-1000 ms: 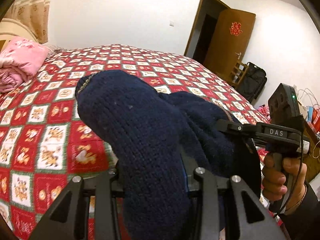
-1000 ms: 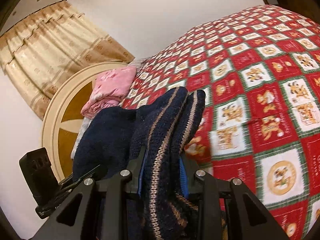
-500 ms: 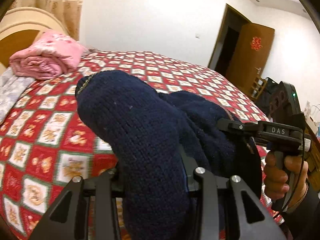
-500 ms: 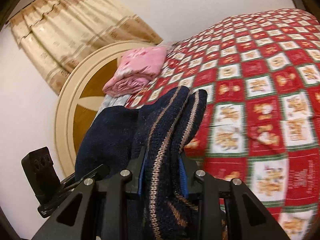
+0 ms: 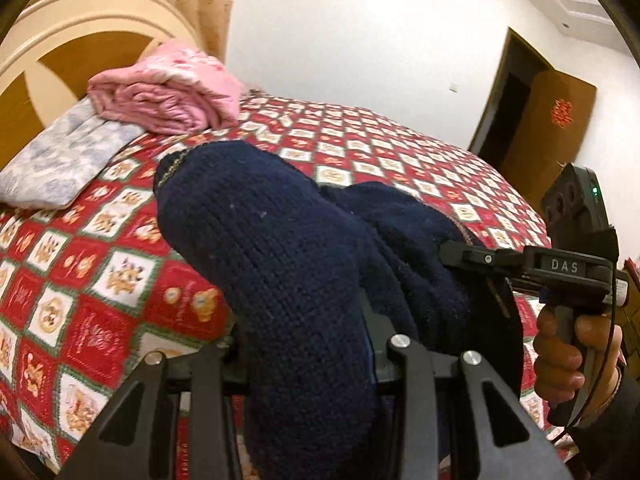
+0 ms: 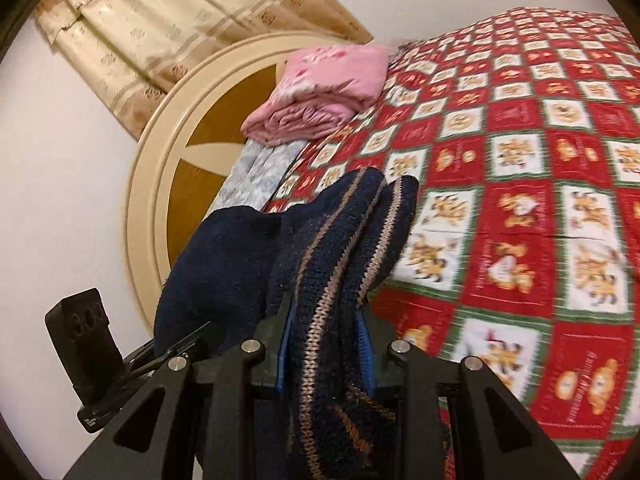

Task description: Fold small clothes

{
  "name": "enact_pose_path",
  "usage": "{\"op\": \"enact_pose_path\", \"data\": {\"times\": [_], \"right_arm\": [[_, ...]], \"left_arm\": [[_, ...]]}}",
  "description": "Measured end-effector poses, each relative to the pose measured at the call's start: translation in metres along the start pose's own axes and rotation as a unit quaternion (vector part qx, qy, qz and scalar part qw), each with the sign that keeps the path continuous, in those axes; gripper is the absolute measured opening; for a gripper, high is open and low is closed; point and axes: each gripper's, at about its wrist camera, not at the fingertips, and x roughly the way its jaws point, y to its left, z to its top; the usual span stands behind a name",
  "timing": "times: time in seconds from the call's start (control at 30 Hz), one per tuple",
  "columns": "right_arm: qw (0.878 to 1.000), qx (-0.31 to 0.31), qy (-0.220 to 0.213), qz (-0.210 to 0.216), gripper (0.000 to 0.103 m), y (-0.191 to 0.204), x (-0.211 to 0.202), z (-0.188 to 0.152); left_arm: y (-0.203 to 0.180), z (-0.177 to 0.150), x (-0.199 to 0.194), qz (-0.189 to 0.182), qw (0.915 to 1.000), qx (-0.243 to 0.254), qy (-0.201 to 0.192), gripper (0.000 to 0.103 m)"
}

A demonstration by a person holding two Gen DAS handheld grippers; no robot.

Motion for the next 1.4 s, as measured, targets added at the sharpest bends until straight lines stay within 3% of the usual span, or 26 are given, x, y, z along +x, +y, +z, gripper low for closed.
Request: {"op": "enact_pose_path", "data": {"times": [0.57,1.1,1.3,1.4], "right_arm": [[0.998,-0.007,0.055,0.010,0.028,0.018,0.102,0.016],[0.997,0.000,0.073,-0.011,0.028,-0.003,0.127,0.017],[0.994,-0.028,0.086,-0.061,0.028,-0.008,0.139,0.013],[0.991,-0.035,0.094,-0.083,0.029,-0.012,0.146,0.010]], "left_arm": [[0.079,-0.008,0.021,0.025,0.9981,-0.050,0.026,0.038],[0.098,-0.020,0.039,0.022,0.9975,-0.051,0.044,0.039],[0.109,-0.031,0.051,0.041,0.9962,-0.055,0.054,0.050],[0.113,-0.036,0.053,0.048,0.9957,-0.063,0.048,0.064]]}}
